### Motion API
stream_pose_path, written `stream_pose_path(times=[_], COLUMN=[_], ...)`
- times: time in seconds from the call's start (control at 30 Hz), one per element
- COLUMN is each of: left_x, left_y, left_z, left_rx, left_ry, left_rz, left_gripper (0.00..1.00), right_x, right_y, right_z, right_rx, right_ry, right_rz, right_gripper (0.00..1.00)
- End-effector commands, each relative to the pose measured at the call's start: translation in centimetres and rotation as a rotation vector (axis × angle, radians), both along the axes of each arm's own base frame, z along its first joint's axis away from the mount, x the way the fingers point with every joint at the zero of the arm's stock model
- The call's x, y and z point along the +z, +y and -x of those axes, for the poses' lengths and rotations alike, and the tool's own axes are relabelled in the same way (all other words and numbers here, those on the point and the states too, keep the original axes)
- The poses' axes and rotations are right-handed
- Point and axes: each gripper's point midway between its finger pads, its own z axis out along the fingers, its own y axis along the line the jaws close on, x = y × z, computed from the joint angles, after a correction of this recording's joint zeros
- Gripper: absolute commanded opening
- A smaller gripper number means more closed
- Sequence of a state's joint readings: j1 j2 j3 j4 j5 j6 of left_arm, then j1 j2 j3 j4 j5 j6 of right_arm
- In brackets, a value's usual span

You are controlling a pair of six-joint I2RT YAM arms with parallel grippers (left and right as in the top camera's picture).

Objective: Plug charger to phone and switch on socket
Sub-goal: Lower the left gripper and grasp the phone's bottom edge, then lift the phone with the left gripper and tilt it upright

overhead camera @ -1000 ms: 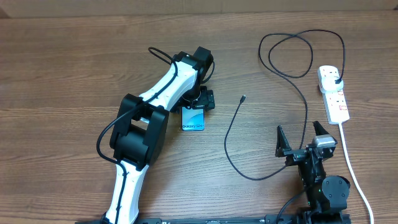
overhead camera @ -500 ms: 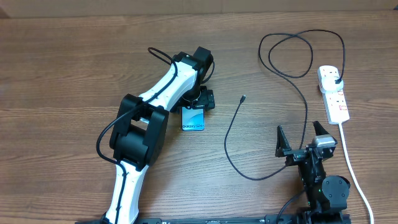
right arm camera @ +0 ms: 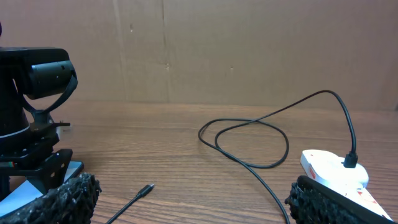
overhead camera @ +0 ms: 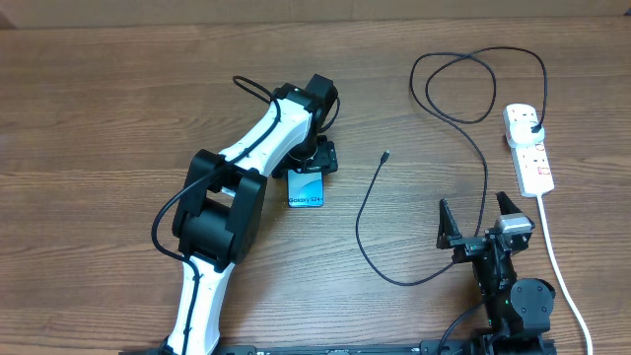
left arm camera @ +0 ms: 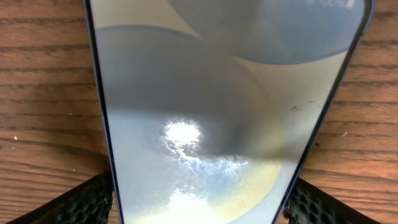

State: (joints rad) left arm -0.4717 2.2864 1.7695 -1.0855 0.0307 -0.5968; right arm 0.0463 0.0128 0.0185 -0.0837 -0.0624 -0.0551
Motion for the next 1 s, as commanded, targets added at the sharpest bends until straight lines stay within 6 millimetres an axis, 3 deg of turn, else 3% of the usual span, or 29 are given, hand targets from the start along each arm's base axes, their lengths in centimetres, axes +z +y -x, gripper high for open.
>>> stream_pose_path(times=[0.0, 0.07, 0.47, 0.83, 0.97], left_x=[-3.5, -3.5, -3.4, -1.2, 0.6], left_y=[-0.4, -0.5, -0.7, -0.9, -0.3], left_z=[2.1, 2.1, 2.0, 0.5, 0.1], left_rx=[0.000, 0.000, 0.007, 0.009, 0.028], left_ry=[0.101, 0.100, 0.098, 0.073, 0.090], left_rz=[0.018, 0.018, 0.029, 0.042, 0.039], left_gripper=[0.88, 0.82, 0.75, 0.73, 0.72], right_x=[-0.2, -0.2, -0.2, -0.2, -0.2], right_y=[-0.1, -0.1, -0.1, -0.1, -0.1], right_z=[0.0, 0.0, 0.0, 0.0, 0.0], right_rx=[-0.005, -0.005, -0.005, -0.005, -0.005], right_ry=[-0.002, -0.002, -0.002, -0.002, -0.002], right_rz=[-0.001, -0.001, -0.001, -0.001, -0.001], right_gripper=[1.00, 1.00, 1.00, 1.00, 1.00])
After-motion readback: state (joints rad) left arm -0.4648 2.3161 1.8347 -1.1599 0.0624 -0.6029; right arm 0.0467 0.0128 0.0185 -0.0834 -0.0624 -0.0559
